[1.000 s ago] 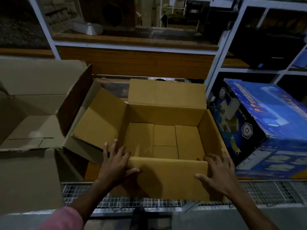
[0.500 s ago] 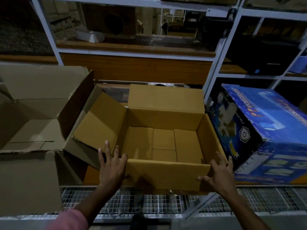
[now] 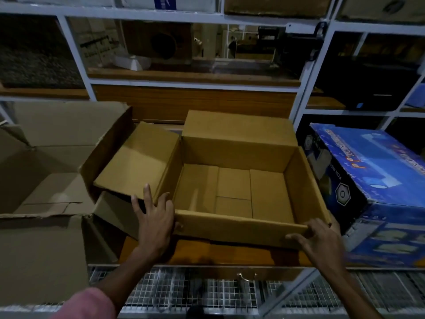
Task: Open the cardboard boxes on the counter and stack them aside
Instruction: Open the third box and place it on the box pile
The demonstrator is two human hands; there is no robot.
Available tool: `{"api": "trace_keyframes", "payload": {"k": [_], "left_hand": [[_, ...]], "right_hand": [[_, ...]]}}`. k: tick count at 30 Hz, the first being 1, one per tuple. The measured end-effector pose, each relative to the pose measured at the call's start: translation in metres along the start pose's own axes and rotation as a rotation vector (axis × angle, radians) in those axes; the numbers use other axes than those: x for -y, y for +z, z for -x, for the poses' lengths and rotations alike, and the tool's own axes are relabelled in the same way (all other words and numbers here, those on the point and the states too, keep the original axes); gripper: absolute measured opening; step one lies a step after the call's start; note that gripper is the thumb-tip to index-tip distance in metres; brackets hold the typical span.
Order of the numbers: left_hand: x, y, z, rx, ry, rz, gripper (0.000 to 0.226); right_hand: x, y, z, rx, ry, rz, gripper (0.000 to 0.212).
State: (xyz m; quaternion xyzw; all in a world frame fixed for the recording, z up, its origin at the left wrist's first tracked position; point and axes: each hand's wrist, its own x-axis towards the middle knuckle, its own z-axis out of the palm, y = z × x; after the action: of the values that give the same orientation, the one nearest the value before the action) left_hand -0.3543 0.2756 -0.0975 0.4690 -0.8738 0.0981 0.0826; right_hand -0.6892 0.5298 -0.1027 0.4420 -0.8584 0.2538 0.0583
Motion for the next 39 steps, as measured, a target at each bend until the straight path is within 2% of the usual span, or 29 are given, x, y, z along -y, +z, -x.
{"api": "trace_keyframes", "payload": {"k": [9, 14, 20, 26, 31, 39], "left_hand": [[0.003, -0.104, -0.004, -0.239, 0.012, 0.092, 0.056], [0.019, -0.172, -0.003, -0.388, 0.068, 0.107, 0.062], [0.062, -0.241, 0.002, -0.476, 0.033, 0.054, 0.064], [0.129, -0.276, 0.010, -0.538, 0.027, 0.022, 0.058], [0.201, -0.295, 0.015, -0.553, -0.017, -0.026, 0.058], [0.368, -0.298, 0.025, -0.549, -0.090, -0.046, 0.058]], "right_hand": [[0.022, -0.092, -0.004, -0.290, -0.073, 0.028, 0.062], [0.044, -0.142, -0.019, -0.357, -0.135, 0.010, 0.059], [0.096, -0.178, -0.043, -0.405, -0.244, -0.005, 0.062], [0.179, -0.183, -0.049, -0.464, -0.309, -0.098, 0.061], [0.248, -0.172, -0.065, -0.403, -0.327, -0.126, 0.065], [0.415, -0.124, -0.076, -0.401, -0.426, -0.160, 0.061]]}}
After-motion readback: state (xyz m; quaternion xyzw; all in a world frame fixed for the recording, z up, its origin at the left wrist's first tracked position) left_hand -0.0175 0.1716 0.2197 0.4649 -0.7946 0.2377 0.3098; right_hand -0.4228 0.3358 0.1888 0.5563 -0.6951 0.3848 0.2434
